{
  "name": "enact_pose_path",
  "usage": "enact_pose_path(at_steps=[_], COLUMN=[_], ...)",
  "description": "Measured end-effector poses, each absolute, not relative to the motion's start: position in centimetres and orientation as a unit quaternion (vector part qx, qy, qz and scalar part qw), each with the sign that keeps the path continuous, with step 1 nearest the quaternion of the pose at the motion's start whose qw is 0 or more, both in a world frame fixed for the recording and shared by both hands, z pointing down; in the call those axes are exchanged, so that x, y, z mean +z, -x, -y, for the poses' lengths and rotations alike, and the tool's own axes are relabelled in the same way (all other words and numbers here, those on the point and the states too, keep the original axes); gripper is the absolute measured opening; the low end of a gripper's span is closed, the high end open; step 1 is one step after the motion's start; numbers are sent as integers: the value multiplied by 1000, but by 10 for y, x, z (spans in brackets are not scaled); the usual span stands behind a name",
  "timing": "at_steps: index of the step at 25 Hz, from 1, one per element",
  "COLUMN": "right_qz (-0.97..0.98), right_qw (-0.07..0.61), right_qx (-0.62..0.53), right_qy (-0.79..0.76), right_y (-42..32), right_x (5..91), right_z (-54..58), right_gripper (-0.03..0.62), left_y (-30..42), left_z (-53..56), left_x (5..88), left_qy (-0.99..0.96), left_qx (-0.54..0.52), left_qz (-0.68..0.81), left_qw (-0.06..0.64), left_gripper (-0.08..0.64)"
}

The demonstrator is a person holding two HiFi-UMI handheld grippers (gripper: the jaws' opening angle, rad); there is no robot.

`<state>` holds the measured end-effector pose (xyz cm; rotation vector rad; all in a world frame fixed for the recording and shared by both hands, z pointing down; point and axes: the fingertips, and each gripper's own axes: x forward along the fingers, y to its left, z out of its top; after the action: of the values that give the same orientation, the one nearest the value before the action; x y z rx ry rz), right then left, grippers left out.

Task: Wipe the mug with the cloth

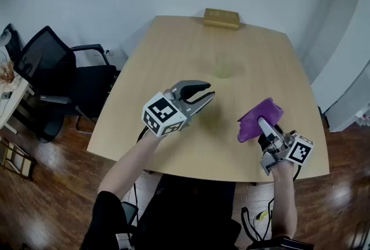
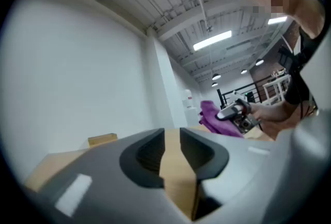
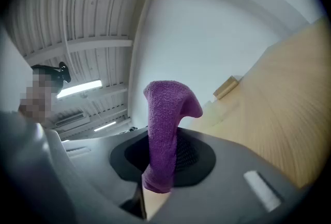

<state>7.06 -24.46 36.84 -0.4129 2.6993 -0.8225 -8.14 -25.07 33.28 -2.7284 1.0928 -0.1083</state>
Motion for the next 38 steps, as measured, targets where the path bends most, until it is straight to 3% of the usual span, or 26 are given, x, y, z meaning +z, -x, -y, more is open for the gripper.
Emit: enact_pose_path(at_steps=[5,13,15,16,18,20,23,26,30,38], right_qz=[-929,-928,-931,-931,-929,-929,-932,-941,-960,-929], right_qw=[137,115,113,116,122,124,128,140,126,69], right_qx=[-320,-332,-323,-323,-323,-320,-308,-270,-170,47], right_qy=[123,124,129,128,129,135,143,147,186,362], right_y=[-44,-37,-39,-39,-43,-51,-59,-55,-37,-39], right_x=[374,395,396,395,395,394,387,365,325,278], right_z=[289,312,313,312,310,309,304,288,272,295], right_gripper=[63,63,63,63,63,63,63,63,63,63], left_y=[74,60,63,66,71,73,79,93,89,43], left_z=[356,441,450,452,449,430,381,333,288,251], left_x=[377,441,445,444,437,413,359,334,324,337], left_qy=[879,810,799,798,814,871,946,953,953,966], left_qx=[-238,-466,-487,-489,-460,-352,-76,96,154,129], left_qz=[-362,-253,-252,-260,-287,-316,-314,-277,-253,-224], left_qw=[201,250,247,240,209,135,-15,-72,-63,-20], left_gripper=[198,235,209,162,56,42,41,41,42,43])
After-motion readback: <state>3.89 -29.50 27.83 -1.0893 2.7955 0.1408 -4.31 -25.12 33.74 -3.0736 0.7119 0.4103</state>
